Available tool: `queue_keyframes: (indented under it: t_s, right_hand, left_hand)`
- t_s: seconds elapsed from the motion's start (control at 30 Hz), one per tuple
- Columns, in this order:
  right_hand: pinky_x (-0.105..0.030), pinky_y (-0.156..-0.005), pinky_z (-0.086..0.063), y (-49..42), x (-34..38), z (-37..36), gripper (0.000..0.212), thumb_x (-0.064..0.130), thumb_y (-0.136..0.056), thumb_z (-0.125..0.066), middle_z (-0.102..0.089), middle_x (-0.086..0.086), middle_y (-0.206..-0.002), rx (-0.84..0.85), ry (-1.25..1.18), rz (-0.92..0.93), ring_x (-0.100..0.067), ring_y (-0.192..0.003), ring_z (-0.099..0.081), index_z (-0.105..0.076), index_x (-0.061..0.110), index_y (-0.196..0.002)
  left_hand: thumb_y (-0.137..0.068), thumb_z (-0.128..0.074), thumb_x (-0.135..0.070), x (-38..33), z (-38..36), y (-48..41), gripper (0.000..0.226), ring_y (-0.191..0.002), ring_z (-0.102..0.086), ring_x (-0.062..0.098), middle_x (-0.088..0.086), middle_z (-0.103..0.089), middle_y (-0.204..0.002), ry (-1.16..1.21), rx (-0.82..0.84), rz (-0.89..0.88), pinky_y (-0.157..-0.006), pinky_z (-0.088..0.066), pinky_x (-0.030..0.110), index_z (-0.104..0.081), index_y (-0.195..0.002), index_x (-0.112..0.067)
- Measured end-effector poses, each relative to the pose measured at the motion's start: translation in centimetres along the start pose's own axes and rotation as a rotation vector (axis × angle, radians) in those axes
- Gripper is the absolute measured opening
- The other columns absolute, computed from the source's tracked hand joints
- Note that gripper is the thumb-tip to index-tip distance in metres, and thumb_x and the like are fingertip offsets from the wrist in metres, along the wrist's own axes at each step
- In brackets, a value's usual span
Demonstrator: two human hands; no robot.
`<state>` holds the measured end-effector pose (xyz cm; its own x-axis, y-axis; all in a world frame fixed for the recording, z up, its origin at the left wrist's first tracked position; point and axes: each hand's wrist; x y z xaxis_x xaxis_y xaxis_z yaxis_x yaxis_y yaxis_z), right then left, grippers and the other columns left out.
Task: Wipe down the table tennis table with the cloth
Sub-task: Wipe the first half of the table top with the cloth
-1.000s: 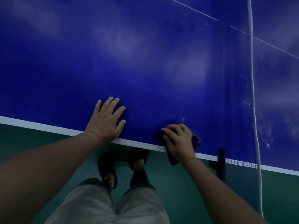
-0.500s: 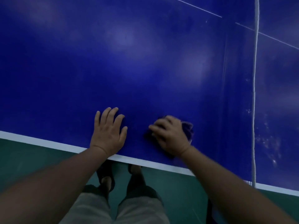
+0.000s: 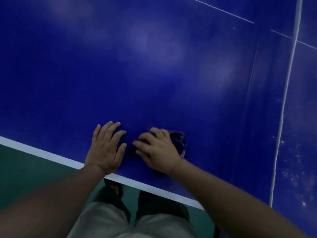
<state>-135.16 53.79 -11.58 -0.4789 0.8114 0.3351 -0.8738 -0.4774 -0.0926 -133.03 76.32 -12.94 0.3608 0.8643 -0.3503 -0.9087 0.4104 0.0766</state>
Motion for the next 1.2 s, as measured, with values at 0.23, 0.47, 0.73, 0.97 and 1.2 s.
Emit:
queue_keyframes:
  t_s: [0.23, 0.47, 0.73, 0.97, 1.2]
  right_hand:
    - [-0.051, -0.097, -0.040, -0.9, 4.5, -2.0, 0.031, 0.039, -0.097, -0.057, -0.059, 0.001, -0.125, -0.089, -0.021, -0.331, -0.033, -0.119, -0.047, -0.064, 0.028, -0.126]
    - [-0.049, -0.082, -0.046, -0.2, -4.2, 0.9, 0.028, 0.038, -0.095, -0.065, -0.067, -0.003, -0.115, -0.093, 0.050, -0.024, -0.036, -0.103, -0.058, -0.073, 0.023, -0.117]
    - [-0.054, -0.091, -0.042, -2.5, -2.3, 0.3, 0.030, 0.034, -0.099, -0.058, -0.061, -0.004, -0.124, -0.198, 0.069, -0.438, -0.038, -0.114, -0.049, -0.067, 0.021, -0.124]
    - [-0.046, -0.090, -0.042, 0.1, -1.8, 0.2, 0.031, 0.044, -0.101, -0.055, -0.064, 0.001, -0.123, 0.017, -0.001, 0.072, -0.031, -0.111, -0.054, -0.068, 0.028, -0.124]
    - [-0.054, -0.093, -0.042, -11.6, -11.5, 3.0, 0.031, 0.036, -0.097, -0.064, -0.067, -0.005, -0.119, -0.271, 0.109, -0.643, -0.039, -0.112, -0.054, -0.073, 0.019, -0.121]
  left_hand:
    - [-0.097, -0.038, -0.046, -0.1, 0.2, 0.1, 0.053, -0.144, -0.034, 0.031, 0.011, -0.046, -0.149, 0.074, 0.009, 0.002, -0.123, -0.012, 0.053, -0.058, -0.129, -0.009]
    - [-0.095, -0.041, -0.038, -0.2, 0.3, -0.3, 0.047, -0.141, -0.036, 0.031, 0.011, -0.048, -0.144, 0.083, -0.019, 0.012, -0.122, -0.015, 0.055, -0.059, -0.126, -0.008]
    - [-0.096, -0.033, -0.043, 0.2, 0.9, -1.0, 0.060, -0.141, -0.036, 0.036, 0.015, -0.044, -0.152, -0.211, 0.178, -0.091, -0.115, -0.026, 0.061, -0.055, -0.138, -0.006]
    - [-0.097, -0.031, -0.042, 0.8, 2.4, -7.0, 0.059, -0.144, -0.037, 0.034, 0.012, -0.047, -0.151, -0.186, 0.203, -0.160, -0.116, -0.028, 0.061, -0.057, -0.138, -0.009]
    - [-0.097, -0.028, -0.045, 1.4, 2.7, -15.6, 0.058, -0.146, -0.028, 0.030, 0.007, -0.041, -0.153, -0.168, 0.170, -0.180, -0.121, -0.016, 0.056, -0.050, -0.142, -0.016]
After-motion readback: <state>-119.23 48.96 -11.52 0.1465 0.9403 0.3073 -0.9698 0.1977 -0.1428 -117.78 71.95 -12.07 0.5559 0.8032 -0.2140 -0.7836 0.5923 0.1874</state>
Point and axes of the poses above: each hand's wrist, its own y-axis away from the middle knuckle, its own z-axis out of the back of the hand, x = y × z
